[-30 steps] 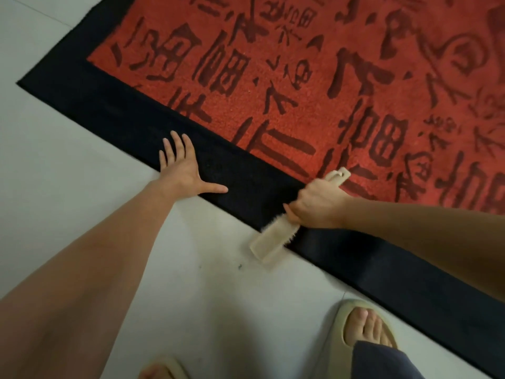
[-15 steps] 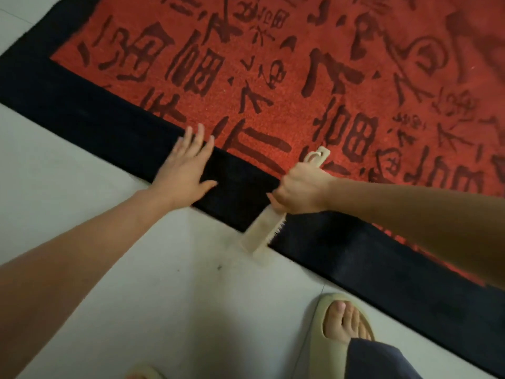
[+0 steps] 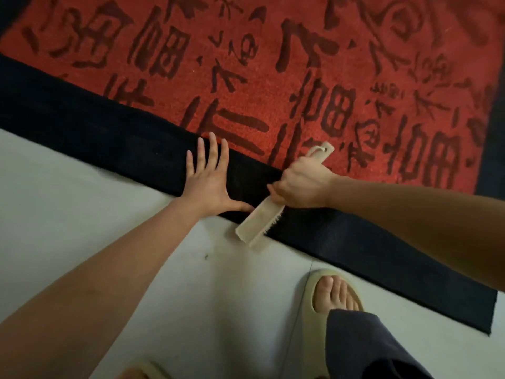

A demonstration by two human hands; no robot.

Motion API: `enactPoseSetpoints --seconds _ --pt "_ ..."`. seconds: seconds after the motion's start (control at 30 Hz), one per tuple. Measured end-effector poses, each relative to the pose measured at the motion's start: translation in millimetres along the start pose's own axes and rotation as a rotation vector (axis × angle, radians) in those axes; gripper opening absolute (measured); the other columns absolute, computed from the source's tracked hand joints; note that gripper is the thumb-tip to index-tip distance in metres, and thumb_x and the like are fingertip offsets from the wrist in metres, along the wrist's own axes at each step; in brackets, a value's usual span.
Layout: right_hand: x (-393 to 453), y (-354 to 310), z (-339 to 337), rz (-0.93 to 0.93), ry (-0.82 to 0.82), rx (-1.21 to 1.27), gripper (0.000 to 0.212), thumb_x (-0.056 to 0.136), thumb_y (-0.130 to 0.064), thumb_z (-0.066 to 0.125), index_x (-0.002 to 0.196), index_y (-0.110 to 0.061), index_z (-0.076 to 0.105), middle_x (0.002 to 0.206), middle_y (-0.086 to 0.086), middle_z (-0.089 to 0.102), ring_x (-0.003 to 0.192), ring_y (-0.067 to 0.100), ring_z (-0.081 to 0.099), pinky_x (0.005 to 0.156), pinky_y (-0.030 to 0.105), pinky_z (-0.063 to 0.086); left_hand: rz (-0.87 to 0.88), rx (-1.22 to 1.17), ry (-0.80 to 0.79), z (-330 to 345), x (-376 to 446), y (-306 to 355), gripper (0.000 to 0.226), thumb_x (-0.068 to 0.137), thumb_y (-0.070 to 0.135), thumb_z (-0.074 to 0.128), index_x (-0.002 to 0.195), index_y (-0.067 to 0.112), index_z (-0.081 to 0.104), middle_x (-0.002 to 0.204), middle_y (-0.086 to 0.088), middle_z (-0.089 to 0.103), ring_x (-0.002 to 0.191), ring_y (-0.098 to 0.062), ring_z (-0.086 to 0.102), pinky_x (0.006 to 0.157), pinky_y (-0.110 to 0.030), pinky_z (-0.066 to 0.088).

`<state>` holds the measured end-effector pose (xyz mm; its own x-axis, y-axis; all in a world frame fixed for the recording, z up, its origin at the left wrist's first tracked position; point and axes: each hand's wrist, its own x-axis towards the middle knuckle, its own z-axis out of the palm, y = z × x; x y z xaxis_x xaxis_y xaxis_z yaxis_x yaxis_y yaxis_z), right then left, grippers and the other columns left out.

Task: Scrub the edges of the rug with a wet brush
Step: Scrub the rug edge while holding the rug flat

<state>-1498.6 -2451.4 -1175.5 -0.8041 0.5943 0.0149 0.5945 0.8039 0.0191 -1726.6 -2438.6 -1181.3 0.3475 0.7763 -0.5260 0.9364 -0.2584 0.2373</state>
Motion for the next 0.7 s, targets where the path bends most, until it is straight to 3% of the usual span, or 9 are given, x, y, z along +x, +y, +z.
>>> enactPoseSetpoints --seconds 0.07,0.13,0.2,0.3,0.5,0.63,0.7 --pt "-32.2 -3.2 4.4 -0.019 -0.081 0.015 0.056 0.09 -0.03 0.035 0.04 -0.015 0.056 0.035 0.001 0.05 0.027 0.022 0.046 0.039 0.02 0.034 -0.006 0.015 -0.047 -5.0 0.0 1.3 0.154 0.052 0.088 0.063 0.148 0.013 -0.031 0.152 -0.013 -0.041 0.14 -0.034 -0.036 0.115 -0.053 -0.018" --pt "-49.6 2.1 -4.8 -0.105 -0.127 -0.001 0.051 0.089 -0.03 0.048 0.04 -0.016 0.057 0.035 -0.001 0.05 0.027 0.021 0.047 0.039 0.019 0.032 -0.022 0.022 -0.083 -7.2 -0.3 4.6 0.156 0.051 0.088 0.065 0.147 0.012 -0.032 0.15 -0.014 -0.043 0.139 -0.036 -0.038 0.114 -0.054 -0.018" --pt "-31.7 8.8 -12.1 -0.12 -0.065 -0.057 0.045 0.085 -0.027 0.058 0.041 -0.016 0.056 0.035 0.0 0.049 0.027 0.021 0.047 0.039 0.019 0.033 -0.037 0.02 -0.103 -10.5 0.4 9.2 0.157 0.052 0.085 0.068 0.147 0.012 -0.033 0.15 -0.015 -0.043 0.138 -0.037 -0.038 0.114 -0.056 -0.018" --pt "-2.7 1.1 -10.0 0.03 0.035 -0.113 0.048 0.086 -0.024 0.058 0.039 -0.015 0.054 0.034 0.002 0.047 0.026 0.022 0.044 0.04 0.018 0.03 -0.059 0.015 -0.13 -16.6 0.0 13.7 0.155 0.055 0.081 0.071 0.147 0.011 -0.033 0.15 -0.015 -0.044 0.139 -0.037 -0.037 0.114 -0.057 -0.016" --pt "-63.8 -3.8 -19.2 -0.049 -0.17 -0.04 0.043 0.068 -0.027 0.083 0.039 -0.015 0.053 0.033 -0.002 0.047 0.025 0.018 0.045 0.036 0.017 0.035 -0.092 0.017 -0.183 -20.2 -3.0 18.1 0.158 0.053 0.079 0.074 0.145 0.011 -0.035 0.148 -0.016 -0.046 0.137 -0.038 -0.039 0.114 -0.058 -0.016" --pt "-25.7 -17.7 -15.6 0.174 0.0 -0.142 0.046 0.063 -0.026 0.084 0.035 -0.014 0.05 0.032 0.0 0.045 0.024 0.02 0.041 0.04 0.015 0.023 -0.095 0.013 -0.172 -22.9 -3.9 16.2 0.157 0.052 0.08 0.073 0.147 0.014 -0.034 0.15 -0.013 -0.044 0.139 -0.035 -0.038 0.115 -0.057 -0.016" --pt "-47.1 -21.2 -5.4 0.208 -0.016 -0.045 0.049 0.074 -0.025 0.076 0.034 -0.014 0.05 0.032 0.001 0.045 0.024 0.021 0.041 0.039 0.017 0.024 -0.092 0.039 -0.156 -20.8 -4.3 15.8 0.156 0.052 0.081 0.072 0.147 0.015 -0.033 0.151 -0.012 -0.043 0.14 -0.034 -0.037 0.114 -0.056 -0.016"
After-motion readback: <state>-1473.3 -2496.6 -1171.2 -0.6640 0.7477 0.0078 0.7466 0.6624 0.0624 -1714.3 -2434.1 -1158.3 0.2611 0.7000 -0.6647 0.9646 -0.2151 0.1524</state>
